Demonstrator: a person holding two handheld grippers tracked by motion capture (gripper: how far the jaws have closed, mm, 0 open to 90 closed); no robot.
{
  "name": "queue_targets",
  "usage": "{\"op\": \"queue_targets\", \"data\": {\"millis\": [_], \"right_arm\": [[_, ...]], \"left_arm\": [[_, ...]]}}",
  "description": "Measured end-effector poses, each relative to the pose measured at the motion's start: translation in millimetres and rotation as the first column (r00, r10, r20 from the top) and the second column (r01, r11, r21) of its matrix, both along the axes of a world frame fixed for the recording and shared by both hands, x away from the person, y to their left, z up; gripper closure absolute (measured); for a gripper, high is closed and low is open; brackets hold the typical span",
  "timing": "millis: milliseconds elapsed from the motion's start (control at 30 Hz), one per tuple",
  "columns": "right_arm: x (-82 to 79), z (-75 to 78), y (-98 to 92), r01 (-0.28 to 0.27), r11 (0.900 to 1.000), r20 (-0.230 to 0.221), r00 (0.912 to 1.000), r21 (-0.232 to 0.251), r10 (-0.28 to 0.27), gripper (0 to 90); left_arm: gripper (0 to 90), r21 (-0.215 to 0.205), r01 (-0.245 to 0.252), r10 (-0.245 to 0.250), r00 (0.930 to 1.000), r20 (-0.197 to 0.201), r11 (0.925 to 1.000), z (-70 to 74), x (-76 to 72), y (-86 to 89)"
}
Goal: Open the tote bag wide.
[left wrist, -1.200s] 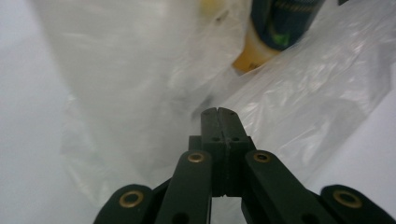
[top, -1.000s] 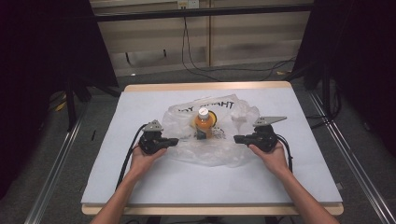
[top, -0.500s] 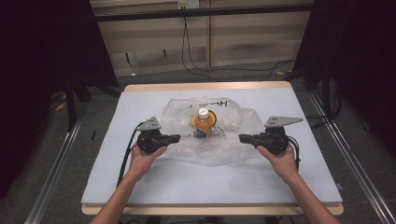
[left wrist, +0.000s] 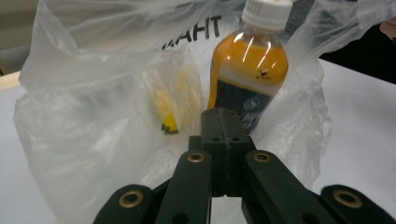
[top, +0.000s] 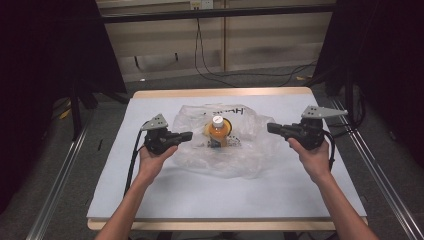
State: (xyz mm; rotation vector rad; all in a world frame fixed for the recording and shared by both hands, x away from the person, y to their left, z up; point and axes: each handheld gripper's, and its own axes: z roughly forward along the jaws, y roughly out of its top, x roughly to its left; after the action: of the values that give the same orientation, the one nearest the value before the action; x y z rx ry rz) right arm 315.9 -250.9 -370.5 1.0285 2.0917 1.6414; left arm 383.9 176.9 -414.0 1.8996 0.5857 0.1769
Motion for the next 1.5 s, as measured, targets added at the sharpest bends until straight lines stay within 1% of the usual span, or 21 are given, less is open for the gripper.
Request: {"op": "queue_targets", "data": {"millis": [200, 333, 467, 533, 600, 700, 800, 833, 900, 933, 967, 1000, 1033, 1067, 1100, 1167, 1200, 1233, 1367, 1433, 1500], "right_arm": [[18.1, 18.2, 8.0, -0.005, 1.000, 0.021, 0.9998, 0.008, 0.005, 90.0], [36.1, 30.4, 31.7, -0.058, 0.998, 0.025, 0.9980, -0.006, 0.058, 90.0], [50.7, 29.2, 51.5, -0.099, 0.995, 0.006, 0.9950, -0.026, 0.099, 90.0], [54.9, 25.4, 56.0, -0.103, 0.994, -0.005, 0.9947, -0.037, 0.102, 90.0], [65.1, 7.3, 67.3, -0.123, 0.990, -0.053, 0.9914, -0.062, 0.120, 90.0], [70.9, -13.4, 71.9, -0.127, 0.988, -0.098, 0.9881, -0.090, 0.119, 90.0], [77.2, -34.7, 68.3, -0.116, 0.987, -0.141, 0.9850, -0.114, 0.099, 90.0], [77.2, -34.7, 68.3, -0.116, 0.987, -0.141, 0.9850, -0.114, 0.099, 90.0], [81.4, -55.9, 60.8, -0.102, 0.985, -0.191, 0.9787, -0.136, 0.075, 90.0], [81.4, -55.9, 60.8, -0.102, 0.985, -0.191, 0.9787, -0.136, 0.075, 90.0], [82.9, -71.0, 53.5, -0.092, 0.984, -0.229, 0.9718, -0.151, 0.055, 90.0], [83.1, -76.2, 50.9, -0.088, 0.984, -0.247, 0.9679, -0.157, 0.047, 90.0], [83.6, -83.4, 47.3, -0.089, 0.981, -0.259, 0.9651, -0.174, 0.042, 90.0], [83.6, -83.4, 47.3, -0.089, 0.981, -0.259, 0.9651, -0.174, 0.042, 90.0], [83.8, -98.7, 38.6, -0.074, 0.978, -0.294, 0.9558, -0.196, 0.014, 90.0], [82.9, -108.6, 32.0, -0.069, 0.976, -0.319, 0.9477, -0.208, -0.001, 90.0], [81.7, -112.9, 28.6, -0.065, 0.974, -0.327, 0.9448, -0.218, -0.010, 90.0], [80.9, -116.1, 25.4, -0.067, 0.972, -0.334, 0.9423, -0.227, -0.013, 90.0], [77.7, -117.1, 16.3, -0.087, 0.956, -0.331, 0.9434, -0.280, -0.011, 90.0], [73.3, -115.6, 12.3, -0.097, 0.948, -0.327, 0.9451, -0.302, -0.008, 90.0], [67.8, -113.7, 7.6, -0.108, 0.931, -0.304, 0.9527, -0.348, -0.003, 90.0]], "left_arm": [[90.0, -0.001, -0.019, 0.019, 0.9996, 0.023, 0.9998, 14.1, 14.6, -6.0], [90.0, -0.011, -0.010, 0.011, 0.9994, 0.032, 0.9999, 28.9, 33.7, -17.6], [90.0, -0.011, -0.001, 0.001, 0.9992, 0.040, 0.9999, 35.8, 45.1, -31.3], [90.0, 0.033, -0.003, 0.001, 0.9988, 0.049, 0.9994, 35.1, 51.7, -43.5], [90.0, 0.089, 0.011, -0.015, 0.9989, 0.043, 0.9960, 28.6, 57.9, -55.8], [90.0, 0.193, 0.022, -0.021, 0.9998, -0.006, 0.9810, 4.5, 67.4, -71.0], [90.0, 0.218, 0.001, 0.012, 0.9983, -0.057, 0.9760, -18.8, 73.7, -70.2], [90.0, 0.218, 0.001, 0.012, 0.9983, -0.057, 0.9760, -18.8, 73.7, -70.2], [90.0, 0.278, -0.005, 0.035, 0.9942, -0.102, 0.9604, -37.9, 76.5, -65.5], [90.0, 0.278, -0.005, 0.035, 0.9942, -0.102, 0.9604, -37.9, 76.5, -65.5], [90.0, 0.343, 0.012, 0.031, 0.9924, -0.119, 0.9392, -47.3, 75.9, -63.7], [90.0, 0.343, 0.012, 0.031, 0.9924, -0.119, 0.9392, -47.3, 75.9, -63.7], [90.0, 0.368, 0.021, 0.029, 0.9911, -0.130, 0.9296, -54.3, 73.3, -58.7], [90.0, 0.368, 0.021, 0.029, 0.9911, -0.130, 0.9296, -54.3, 73.3, -58.7], [90.0, 0.396, 0.024, 0.033, 0.9901, -0.137, 0.9180, -59.5, 72.3, -50.5], [90.0, 0.401, 0.019, 0.040, 0.9894, -0.140, 0.9158, -63.9, 69.8, -41.9], [90.0, 0.384, 0.005, 0.056, 0.9878, -0.146, 0.9233, -64.9, 67.3, -37.4], [90.0, 0.381, -0.002, 0.058, 0.9887, -0.138, 0.9247, -65.4, 65.7, -32.9], [90.0, 0.414, -0.006, 0.065, 0.9896, -0.128, 0.9103, -62.4, 57.5, -17.2], [90.0, 0.457, 0.011, 0.046, 0.9927, -0.112, 0.8895, -59.8, 55.3, -7.7], [90.0, 0.449, -0.010, 0.070, 0.9907, -0.117, 0.8933, -60.1, 51.9, 0.3]]}}
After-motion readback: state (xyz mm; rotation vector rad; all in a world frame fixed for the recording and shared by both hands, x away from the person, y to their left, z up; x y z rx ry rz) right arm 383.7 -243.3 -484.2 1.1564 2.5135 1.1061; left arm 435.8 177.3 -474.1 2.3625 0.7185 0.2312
